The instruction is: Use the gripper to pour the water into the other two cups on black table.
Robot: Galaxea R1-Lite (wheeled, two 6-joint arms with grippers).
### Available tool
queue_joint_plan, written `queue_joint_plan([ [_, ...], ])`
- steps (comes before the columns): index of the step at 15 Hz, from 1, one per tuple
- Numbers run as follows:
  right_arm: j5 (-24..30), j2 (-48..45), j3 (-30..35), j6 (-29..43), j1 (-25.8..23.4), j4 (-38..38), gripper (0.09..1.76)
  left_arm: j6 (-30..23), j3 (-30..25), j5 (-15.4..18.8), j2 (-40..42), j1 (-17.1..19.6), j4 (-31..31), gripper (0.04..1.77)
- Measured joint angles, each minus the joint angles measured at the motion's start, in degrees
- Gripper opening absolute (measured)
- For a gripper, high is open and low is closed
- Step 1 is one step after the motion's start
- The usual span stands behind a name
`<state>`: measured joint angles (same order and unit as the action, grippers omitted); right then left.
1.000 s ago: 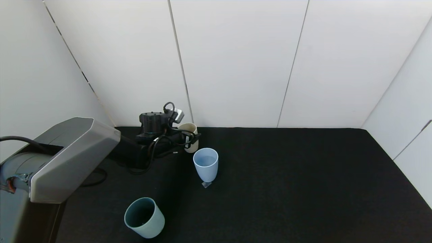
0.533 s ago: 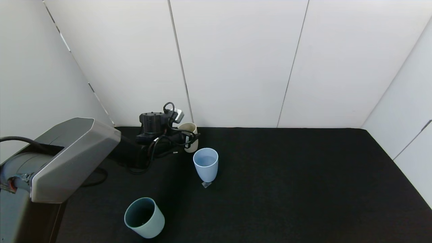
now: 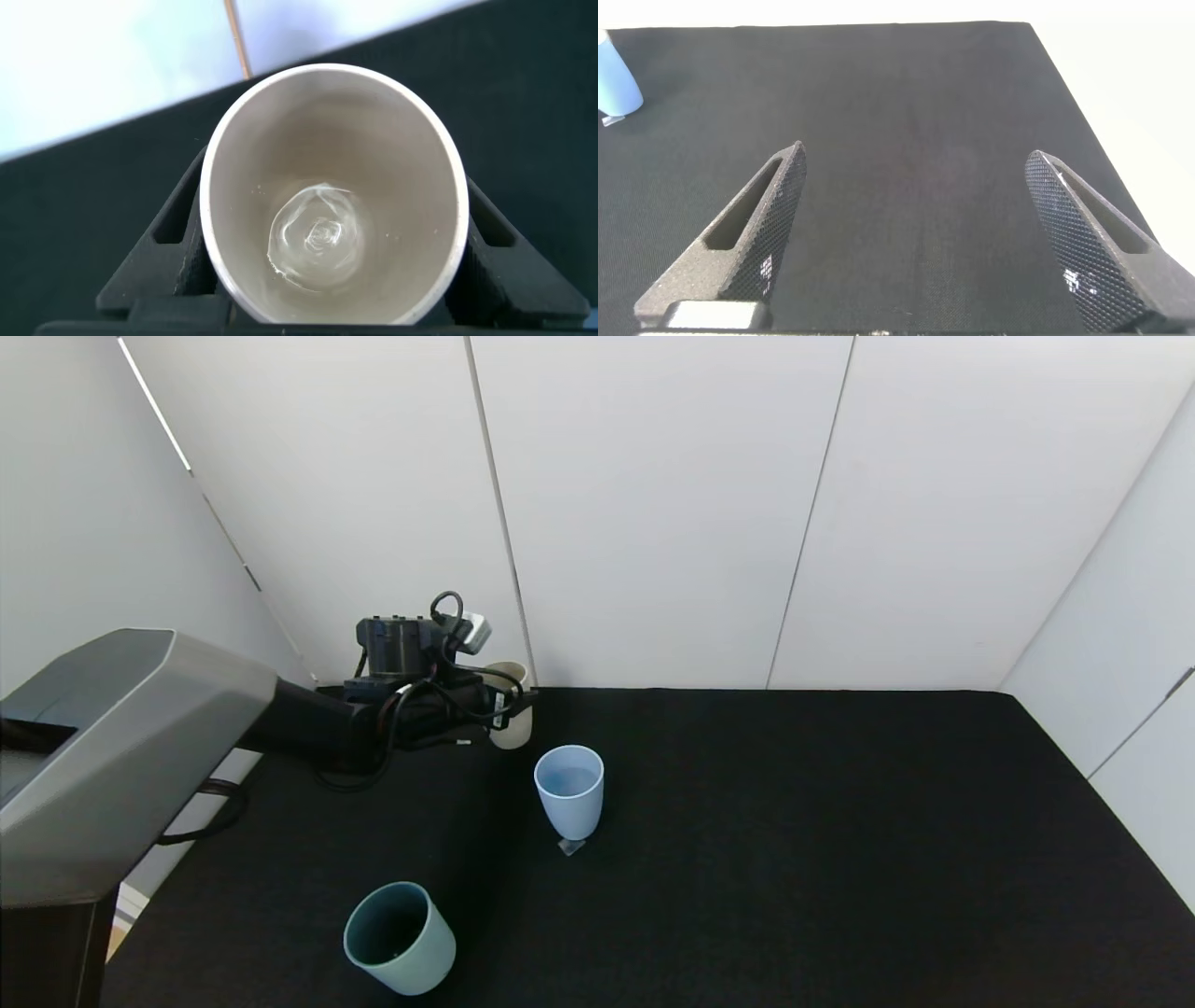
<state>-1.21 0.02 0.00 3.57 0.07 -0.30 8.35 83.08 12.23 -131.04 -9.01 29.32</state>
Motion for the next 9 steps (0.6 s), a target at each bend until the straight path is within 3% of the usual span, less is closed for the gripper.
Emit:
queue_joint_plan([
  [5, 0.0, 0.0, 0.0, 0.01, 0.0, 0.0, 1.71, 0.85, -0.34, 0.01, 7.3, 1.27, -7.08, 1.29],
  [9, -0.02, 0.0, 0.0, 0.01, 0.0, 0.0, 1.71, 5.4, -0.94, 2.23, 13.86, 1.79, -13.59, 1.29],
])
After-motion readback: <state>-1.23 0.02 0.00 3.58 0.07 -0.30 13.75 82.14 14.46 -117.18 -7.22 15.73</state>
